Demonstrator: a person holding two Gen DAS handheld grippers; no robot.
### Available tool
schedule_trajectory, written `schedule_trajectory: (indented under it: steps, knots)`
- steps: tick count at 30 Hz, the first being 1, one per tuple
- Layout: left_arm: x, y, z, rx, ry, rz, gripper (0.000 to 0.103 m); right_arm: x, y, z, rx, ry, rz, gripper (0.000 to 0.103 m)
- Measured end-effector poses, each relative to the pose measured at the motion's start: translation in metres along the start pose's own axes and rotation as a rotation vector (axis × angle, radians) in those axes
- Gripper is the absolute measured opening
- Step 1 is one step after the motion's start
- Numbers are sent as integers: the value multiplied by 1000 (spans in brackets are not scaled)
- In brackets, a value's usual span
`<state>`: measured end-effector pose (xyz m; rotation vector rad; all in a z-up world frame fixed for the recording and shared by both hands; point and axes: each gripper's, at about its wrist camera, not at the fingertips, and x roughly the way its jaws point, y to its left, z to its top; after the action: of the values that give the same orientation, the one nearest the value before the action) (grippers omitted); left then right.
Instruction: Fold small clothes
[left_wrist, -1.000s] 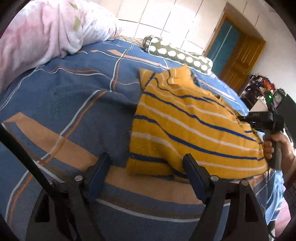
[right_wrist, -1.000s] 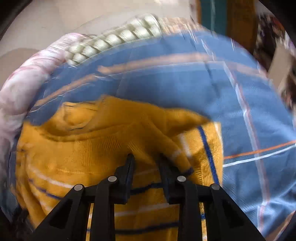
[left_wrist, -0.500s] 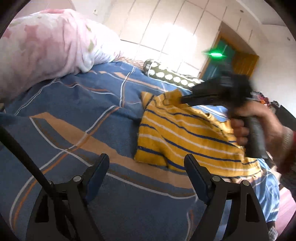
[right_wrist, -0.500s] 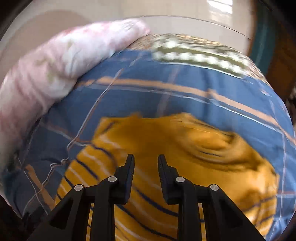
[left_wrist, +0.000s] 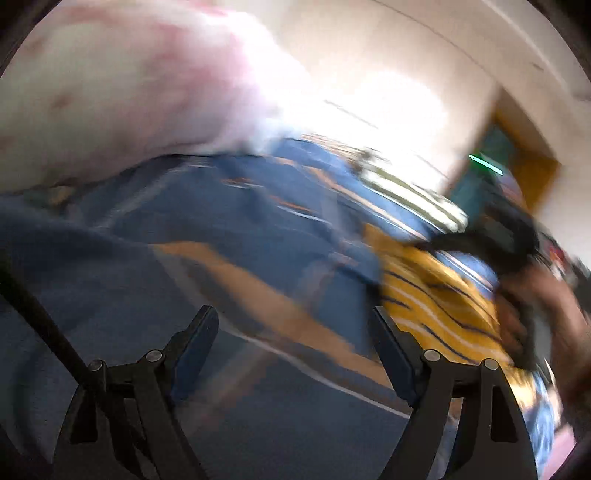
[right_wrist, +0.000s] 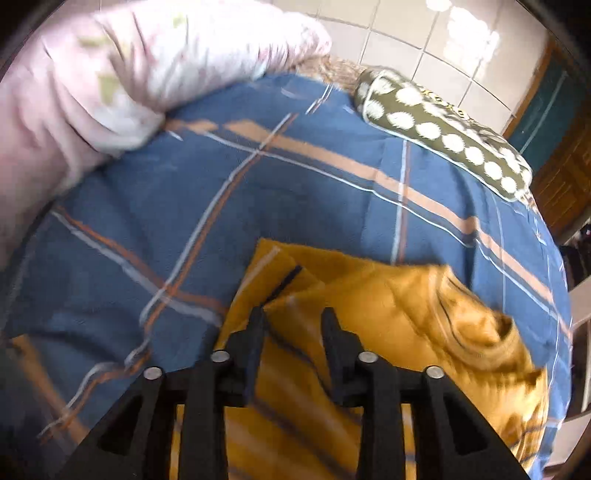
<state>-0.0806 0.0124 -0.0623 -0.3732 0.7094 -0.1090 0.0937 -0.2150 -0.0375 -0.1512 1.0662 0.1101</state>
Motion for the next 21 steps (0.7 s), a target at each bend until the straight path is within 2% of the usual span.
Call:
schedule_trajectory:
  steps: [3,7,10,12,13,15,18,21]
  knots:
    - [-3,28,6,-114,4,8,82,-37,-13,-39,10,-29,95,43]
    - [-9,17,0,-37,-6,70,83,-81,-57,-110,131,-69,166,47]
    - [-10,7,-5,4,22,88,83,-106,-97,-171,229,-61,156,47]
    - [-21,7,-7,-10,37,65,83,-119,-118,-210,256,-27,152,48]
    - [-32,10,-7,-22,35,43,83,-129,-128,-237,240,-3,150,48]
    - [-58,16,-11,-29,26,51,83,-139,-133,-267,186,13,113,48]
    - [-95,33,-13,-17,-6,117,83,-148,-126,-301,114,10,110,48]
    - [-126,58,-11,-35,-46,239,87,-145,-112,-313,103,-42,142,48]
